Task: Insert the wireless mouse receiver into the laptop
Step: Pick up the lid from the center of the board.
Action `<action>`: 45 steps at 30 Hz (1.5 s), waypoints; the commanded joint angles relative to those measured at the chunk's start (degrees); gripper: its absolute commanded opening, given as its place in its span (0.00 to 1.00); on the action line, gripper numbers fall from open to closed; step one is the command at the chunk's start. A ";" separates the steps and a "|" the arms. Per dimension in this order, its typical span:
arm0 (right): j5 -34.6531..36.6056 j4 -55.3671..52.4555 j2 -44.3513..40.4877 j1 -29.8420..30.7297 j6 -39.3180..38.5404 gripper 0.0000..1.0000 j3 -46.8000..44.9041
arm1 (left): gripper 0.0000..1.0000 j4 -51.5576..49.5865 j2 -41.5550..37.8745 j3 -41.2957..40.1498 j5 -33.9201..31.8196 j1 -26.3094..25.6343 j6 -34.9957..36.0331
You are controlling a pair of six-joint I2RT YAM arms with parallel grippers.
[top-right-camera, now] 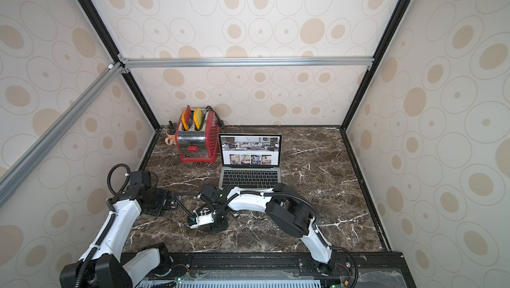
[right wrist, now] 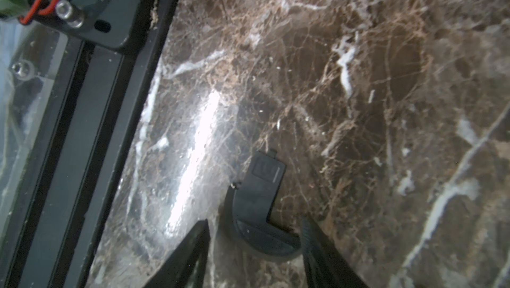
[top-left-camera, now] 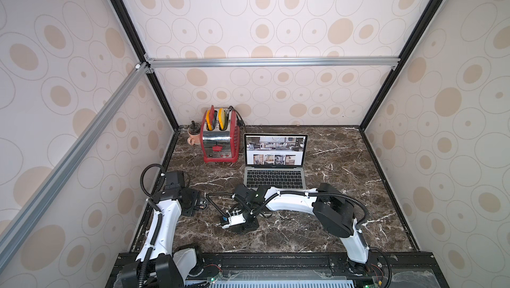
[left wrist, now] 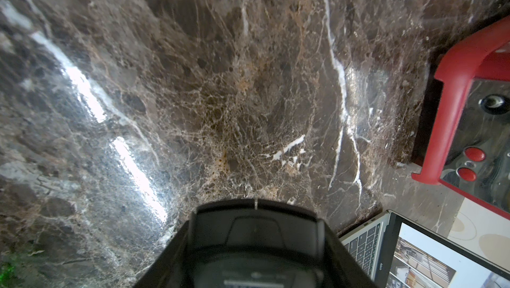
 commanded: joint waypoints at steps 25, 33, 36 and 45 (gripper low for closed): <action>10.88 -9.59 -0.74 3.40 4.71 0.34 -5.78 | 0.00 0.36 0.59 1.97 0.37 0.39 1.22; 12.75 -9.30 -0.80 3.35 9.05 0.18 -6.01 | 0.00 -0.25 -0.11 2.54 -0.04 0.41 1.17; 13.39 -8.60 -1.13 3.19 11.43 0.10 -6.36 | 0.00 -0.35 -0.13 2.96 0.00 0.41 1.09; 12.36 -5.15 -4.67 2.15 18.74 0.00 -9.01 | 0.00 -0.14 -0.15 3.12 0.01 0.42 0.68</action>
